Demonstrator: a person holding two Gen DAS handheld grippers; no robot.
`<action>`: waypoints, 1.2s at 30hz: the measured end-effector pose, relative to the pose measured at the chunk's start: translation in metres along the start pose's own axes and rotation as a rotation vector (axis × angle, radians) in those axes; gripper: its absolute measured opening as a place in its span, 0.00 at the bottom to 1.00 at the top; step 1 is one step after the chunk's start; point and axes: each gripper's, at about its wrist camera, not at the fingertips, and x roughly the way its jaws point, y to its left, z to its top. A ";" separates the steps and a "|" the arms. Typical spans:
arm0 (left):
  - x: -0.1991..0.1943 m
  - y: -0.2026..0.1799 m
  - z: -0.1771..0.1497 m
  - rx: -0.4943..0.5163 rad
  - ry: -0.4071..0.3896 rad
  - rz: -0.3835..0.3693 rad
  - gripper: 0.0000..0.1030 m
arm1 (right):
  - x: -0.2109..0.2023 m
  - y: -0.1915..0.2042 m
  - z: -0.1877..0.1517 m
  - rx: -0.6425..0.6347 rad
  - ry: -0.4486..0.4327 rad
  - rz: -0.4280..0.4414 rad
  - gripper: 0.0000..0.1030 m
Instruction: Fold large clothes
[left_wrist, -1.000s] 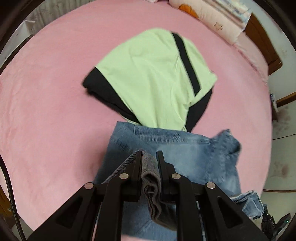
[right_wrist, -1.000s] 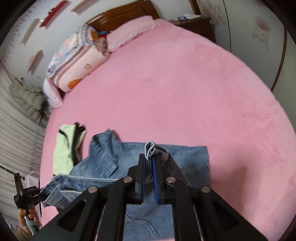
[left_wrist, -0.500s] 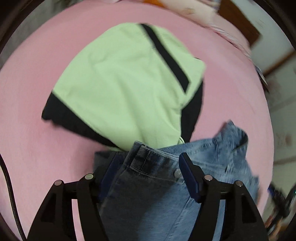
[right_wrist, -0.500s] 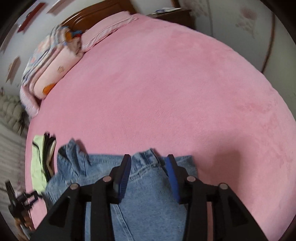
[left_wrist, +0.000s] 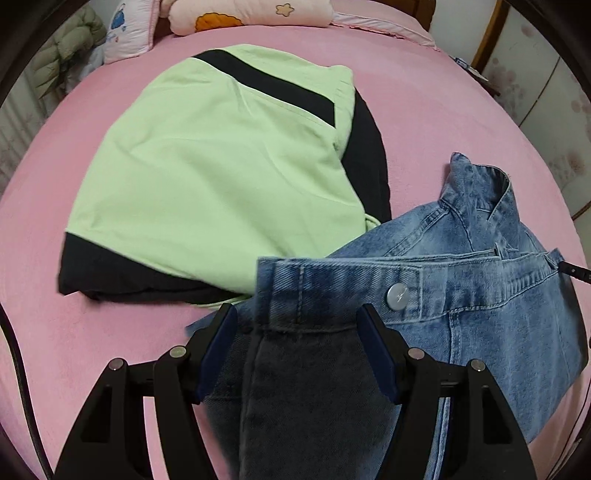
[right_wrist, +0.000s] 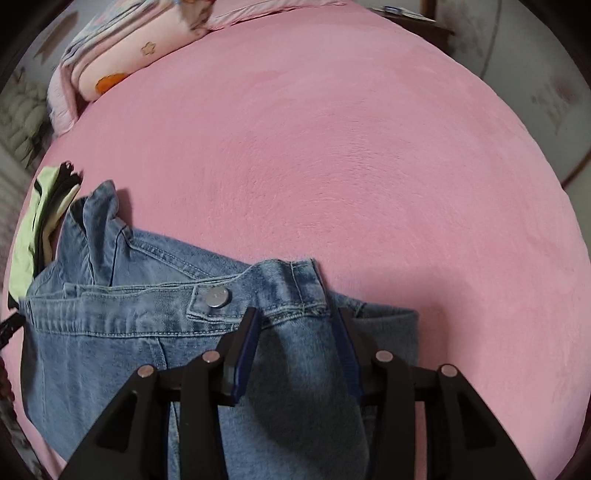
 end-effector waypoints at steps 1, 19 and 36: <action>0.003 -0.001 0.001 0.000 -0.001 -0.003 0.64 | 0.002 0.000 0.001 -0.006 0.000 0.001 0.47; -0.010 -0.055 -0.004 0.080 -0.151 0.256 0.18 | -0.023 0.019 0.000 -0.024 -0.165 0.011 0.25; 0.013 -0.035 -0.001 -0.057 -0.113 0.317 0.53 | -0.011 0.033 0.003 0.025 -0.126 -0.158 0.38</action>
